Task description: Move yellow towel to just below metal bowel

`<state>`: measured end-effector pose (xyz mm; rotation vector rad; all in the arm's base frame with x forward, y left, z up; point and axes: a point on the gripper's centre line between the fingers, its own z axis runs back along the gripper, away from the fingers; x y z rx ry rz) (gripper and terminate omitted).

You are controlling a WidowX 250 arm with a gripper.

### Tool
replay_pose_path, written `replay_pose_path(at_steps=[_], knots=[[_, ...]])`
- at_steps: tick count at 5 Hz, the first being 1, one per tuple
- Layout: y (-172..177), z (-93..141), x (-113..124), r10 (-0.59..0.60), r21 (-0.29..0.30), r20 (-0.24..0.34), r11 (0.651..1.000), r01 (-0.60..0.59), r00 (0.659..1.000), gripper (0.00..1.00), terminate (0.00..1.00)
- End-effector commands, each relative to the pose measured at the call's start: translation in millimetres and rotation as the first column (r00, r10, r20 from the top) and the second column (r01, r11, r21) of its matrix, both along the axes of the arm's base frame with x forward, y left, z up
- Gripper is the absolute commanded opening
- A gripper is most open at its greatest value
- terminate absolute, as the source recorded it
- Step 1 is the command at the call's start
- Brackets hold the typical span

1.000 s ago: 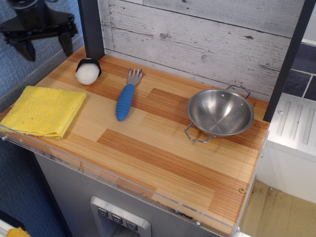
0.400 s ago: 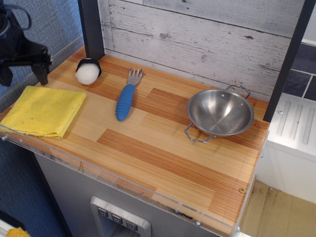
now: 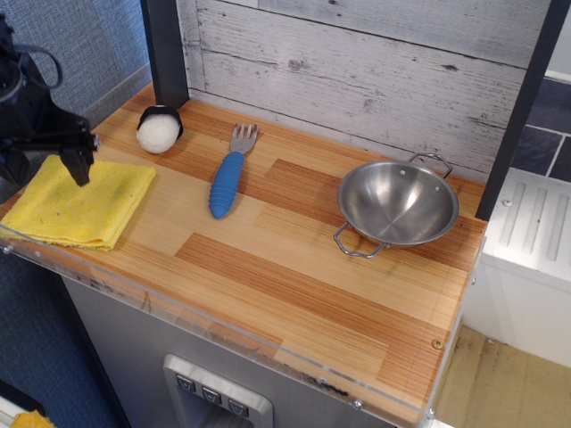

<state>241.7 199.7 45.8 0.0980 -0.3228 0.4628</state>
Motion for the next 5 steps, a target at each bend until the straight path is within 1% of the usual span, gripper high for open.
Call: replay_pose_path(at_steps=[1,2,4,5], knots=[[2.5,-16.7,2.8,0.000,0.018,-0.052,1.000,0.001,0.999,1.00,0.00],[2.3,-29.3,4.5,-0.001,0.004,-0.086,1.000,0.001,0.996,1.00,0.00],[-11.3,-32.1,6.4,-0.042,-0.038,-0.087,0.999,0.039,0.995,1.00,0.00],[-21.0,-30.2,5.4,-0.065,-0.038,-0.085,0.997,0.062,0.994,1.00,0.00]])
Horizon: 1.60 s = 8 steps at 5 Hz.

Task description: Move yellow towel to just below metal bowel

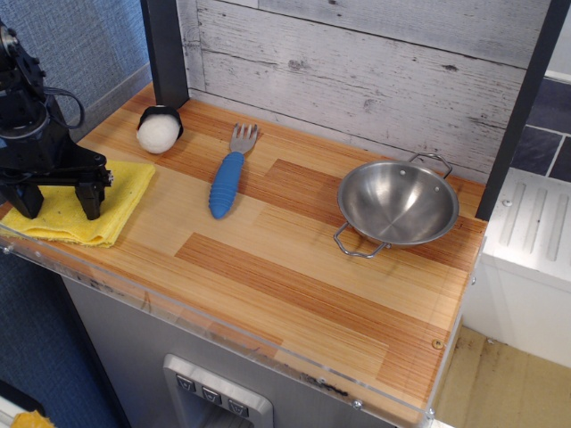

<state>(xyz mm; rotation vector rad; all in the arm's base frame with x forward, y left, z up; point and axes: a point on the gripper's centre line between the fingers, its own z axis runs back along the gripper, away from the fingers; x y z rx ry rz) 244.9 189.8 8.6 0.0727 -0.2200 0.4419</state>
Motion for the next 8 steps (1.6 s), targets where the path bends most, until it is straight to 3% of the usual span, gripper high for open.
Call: replay_pose_path(at_steps=[1,3,5,7,8], knots=[[-31.4,7.2,5.3,-0.082,0.004,0.024,0.997,0.082,0.996,1.00,0.00],[-104.1,9.3,15.1,-0.225,-0.009,0.045,0.974,0.225,0.973,1.00,0.00],[-168.6,8.9,3.5,-0.384,-0.020,0.039,0.923,0.385,0.923,1.00,0.00],[-201.7,9.7,-1.7,-0.464,-0.042,0.040,0.884,0.466,0.885,1.00,0.00],[-200.9,12.1,2.5,-0.461,-0.043,0.047,0.885,0.463,0.886,1.00,0.00]])
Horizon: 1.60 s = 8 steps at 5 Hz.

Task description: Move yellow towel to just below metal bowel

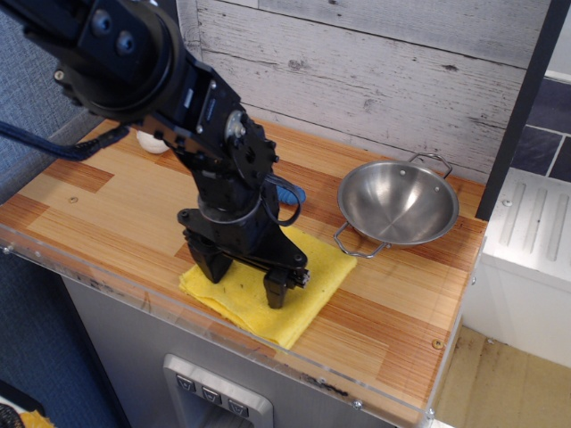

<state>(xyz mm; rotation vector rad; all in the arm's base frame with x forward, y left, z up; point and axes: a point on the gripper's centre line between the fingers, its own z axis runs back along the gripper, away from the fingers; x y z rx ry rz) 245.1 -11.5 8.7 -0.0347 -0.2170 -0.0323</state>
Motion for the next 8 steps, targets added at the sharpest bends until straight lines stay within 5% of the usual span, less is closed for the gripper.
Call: replay_pose_path(at_steps=[1,4,5,8], knots=[[7.1,19.3,11.8,0.081,-0.063,0.046,0.995,-0.078,0.996,1.00,0.00],[16.1,88.7,35.5,0.162,-0.150,0.206,0.980,-0.133,0.965,1.00,0.00],[10.4,119.5,30.7,0.158,-0.250,0.207,0.963,-0.104,0.965,1.00,0.00],[10.4,119.5,30.7,0.158,-0.250,0.207,0.963,-0.104,0.965,1.00,0.00]])
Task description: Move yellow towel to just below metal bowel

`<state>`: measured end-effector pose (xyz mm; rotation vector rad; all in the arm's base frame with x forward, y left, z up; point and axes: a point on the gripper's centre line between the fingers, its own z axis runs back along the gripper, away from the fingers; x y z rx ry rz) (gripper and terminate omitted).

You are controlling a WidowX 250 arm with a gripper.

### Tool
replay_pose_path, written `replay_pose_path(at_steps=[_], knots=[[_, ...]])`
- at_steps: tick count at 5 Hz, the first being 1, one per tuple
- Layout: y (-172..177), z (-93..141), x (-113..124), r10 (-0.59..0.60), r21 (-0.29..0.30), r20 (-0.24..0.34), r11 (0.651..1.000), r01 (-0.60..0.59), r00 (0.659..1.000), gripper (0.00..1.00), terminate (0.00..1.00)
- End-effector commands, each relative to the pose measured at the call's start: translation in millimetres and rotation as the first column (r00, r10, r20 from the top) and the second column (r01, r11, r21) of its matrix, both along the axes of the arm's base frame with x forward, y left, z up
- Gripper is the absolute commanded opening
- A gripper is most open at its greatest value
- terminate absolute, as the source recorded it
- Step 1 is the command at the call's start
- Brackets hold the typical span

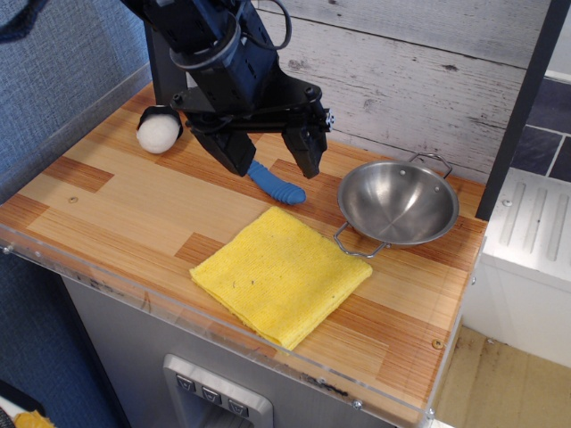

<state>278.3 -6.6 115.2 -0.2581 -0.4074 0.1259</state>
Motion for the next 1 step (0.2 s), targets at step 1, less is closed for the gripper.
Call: replay_pose_path(at_steps=[1], knots=[[5.5,13.0,-2.4,0.004,0.005,0.042,1.000,-0.004,0.999,1.00,1.00]])
